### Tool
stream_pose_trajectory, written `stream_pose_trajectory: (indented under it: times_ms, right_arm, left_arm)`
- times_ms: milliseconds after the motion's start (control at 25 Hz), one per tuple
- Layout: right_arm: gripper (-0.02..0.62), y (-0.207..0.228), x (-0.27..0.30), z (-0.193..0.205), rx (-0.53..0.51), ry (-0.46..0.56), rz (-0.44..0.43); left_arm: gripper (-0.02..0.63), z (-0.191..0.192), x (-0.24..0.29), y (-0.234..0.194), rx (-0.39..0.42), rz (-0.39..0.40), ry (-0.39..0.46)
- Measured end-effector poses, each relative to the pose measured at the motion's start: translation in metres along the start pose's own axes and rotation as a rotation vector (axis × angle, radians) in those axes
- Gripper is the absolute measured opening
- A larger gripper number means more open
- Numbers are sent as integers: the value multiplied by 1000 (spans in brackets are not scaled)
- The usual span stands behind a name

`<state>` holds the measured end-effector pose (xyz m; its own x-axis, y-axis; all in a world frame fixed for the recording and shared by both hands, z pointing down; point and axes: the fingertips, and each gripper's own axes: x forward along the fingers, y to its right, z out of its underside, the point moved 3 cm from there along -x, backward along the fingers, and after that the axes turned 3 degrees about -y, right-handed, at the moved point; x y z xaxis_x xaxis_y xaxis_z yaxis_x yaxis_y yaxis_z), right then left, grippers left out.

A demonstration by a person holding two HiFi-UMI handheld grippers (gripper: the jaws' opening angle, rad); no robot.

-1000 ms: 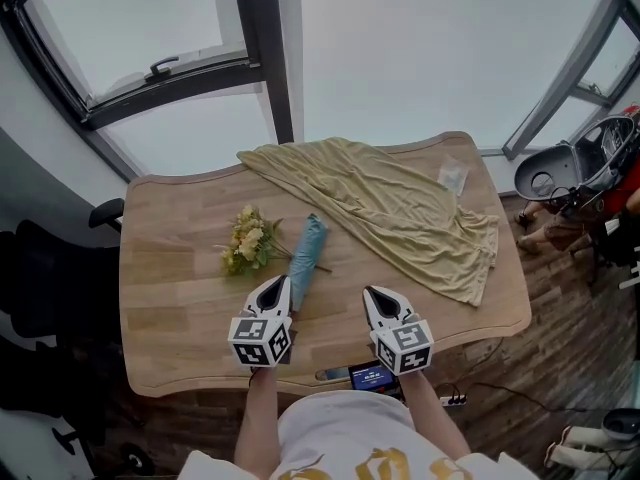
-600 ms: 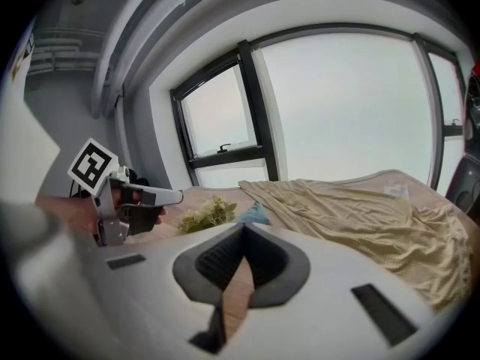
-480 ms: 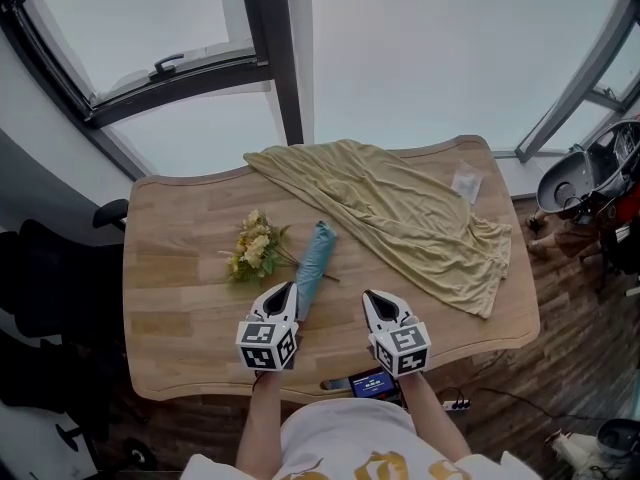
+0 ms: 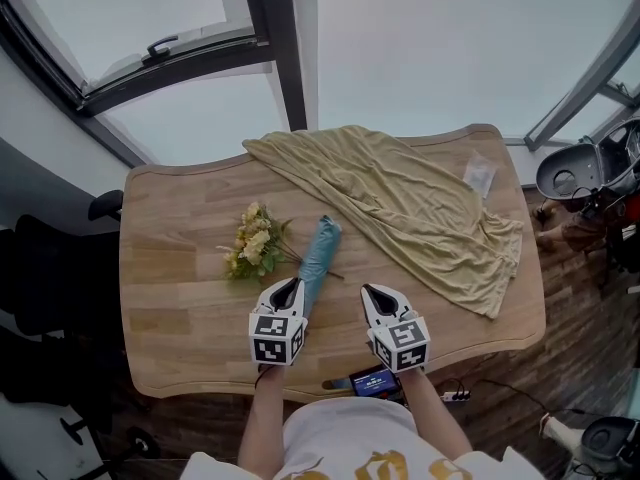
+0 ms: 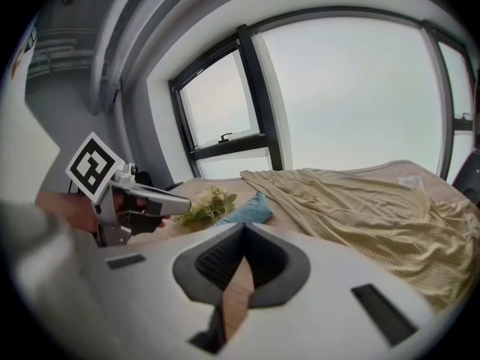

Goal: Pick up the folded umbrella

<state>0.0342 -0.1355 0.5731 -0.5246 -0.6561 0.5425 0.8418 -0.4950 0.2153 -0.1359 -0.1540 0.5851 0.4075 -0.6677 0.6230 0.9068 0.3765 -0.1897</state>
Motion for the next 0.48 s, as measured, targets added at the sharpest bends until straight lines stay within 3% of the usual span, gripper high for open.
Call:
stream_pose_trajectory:
  times_ms: [120,480]
  right_arm:
    - [11,2,7,3,4,-13,-1]
    - [11,14,33,12,31,-51,-4]
  left_arm:
    - [23,5,12,-2,26,-1,-46]
    - [142,10,43,-9,6,33,-137]
